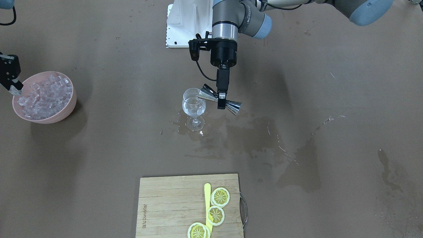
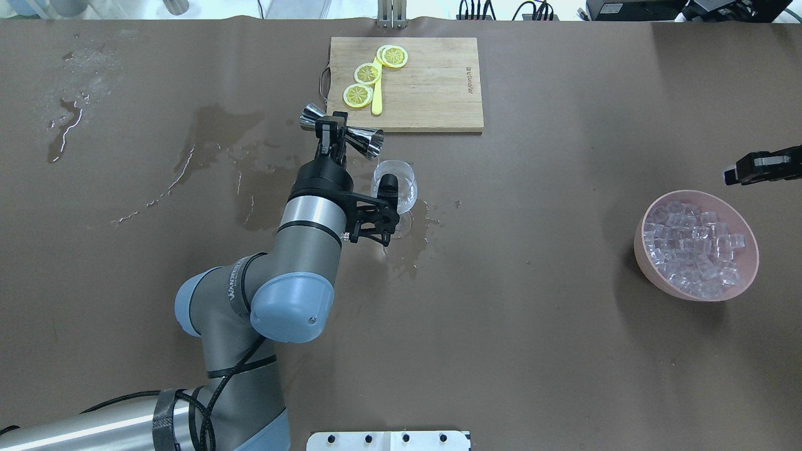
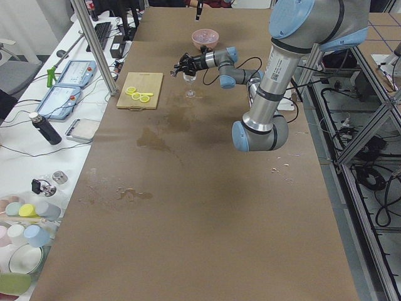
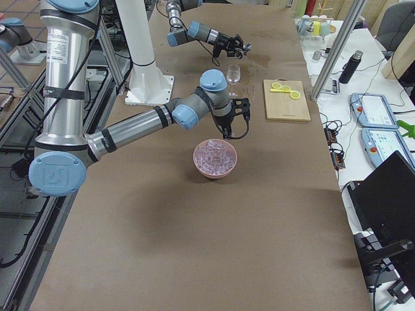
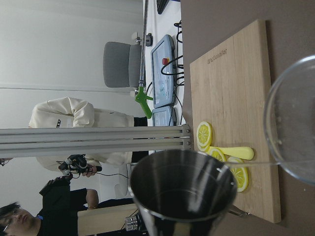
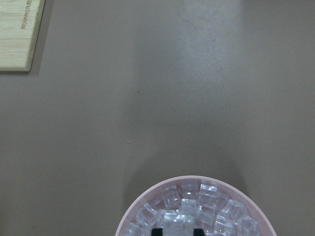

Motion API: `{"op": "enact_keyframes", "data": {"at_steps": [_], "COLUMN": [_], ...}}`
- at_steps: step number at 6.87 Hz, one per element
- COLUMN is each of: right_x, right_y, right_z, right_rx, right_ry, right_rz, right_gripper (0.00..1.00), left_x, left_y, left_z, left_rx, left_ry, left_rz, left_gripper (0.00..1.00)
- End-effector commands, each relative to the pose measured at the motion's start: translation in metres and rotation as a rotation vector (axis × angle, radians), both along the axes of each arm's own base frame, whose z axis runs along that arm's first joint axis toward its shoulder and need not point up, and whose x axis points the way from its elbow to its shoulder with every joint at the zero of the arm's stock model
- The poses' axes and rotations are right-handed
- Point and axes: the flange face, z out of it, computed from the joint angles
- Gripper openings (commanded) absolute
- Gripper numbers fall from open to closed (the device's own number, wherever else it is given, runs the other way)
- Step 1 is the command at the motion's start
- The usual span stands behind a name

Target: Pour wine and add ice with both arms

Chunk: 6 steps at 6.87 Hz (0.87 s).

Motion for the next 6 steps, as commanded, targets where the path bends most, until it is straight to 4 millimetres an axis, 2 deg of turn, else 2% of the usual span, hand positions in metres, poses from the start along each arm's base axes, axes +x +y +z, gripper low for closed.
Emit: {"op": "enact_keyframes", "data": {"at_steps": [1,3,6], "right_x": [0.000,0.000,0.000], "right_y": [0.000,0.001,0.004], "right_z": [-0.011,-0.020,-0.029], "right_rx": [0.021,0.036,0.049], "right_ry": [-0.011,-0.023,-0.039], "right_rz": [0.000,-0.004,-0.011], "right_gripper": [0.19,0.19,0.19], "left_x": [0.006,0.010,0.009], "left_y": [0.007,0.010,0.010], "left_z": [-0.004,-0.016,-0.018], "left_rx": [0.014,0.012,0.022], "left_ry": [-0.038,-0.064,-0.091], "left_rz": [-0.004,-0.012,-0.013], "left_gripper": [0.00,0.00,0.00]}}
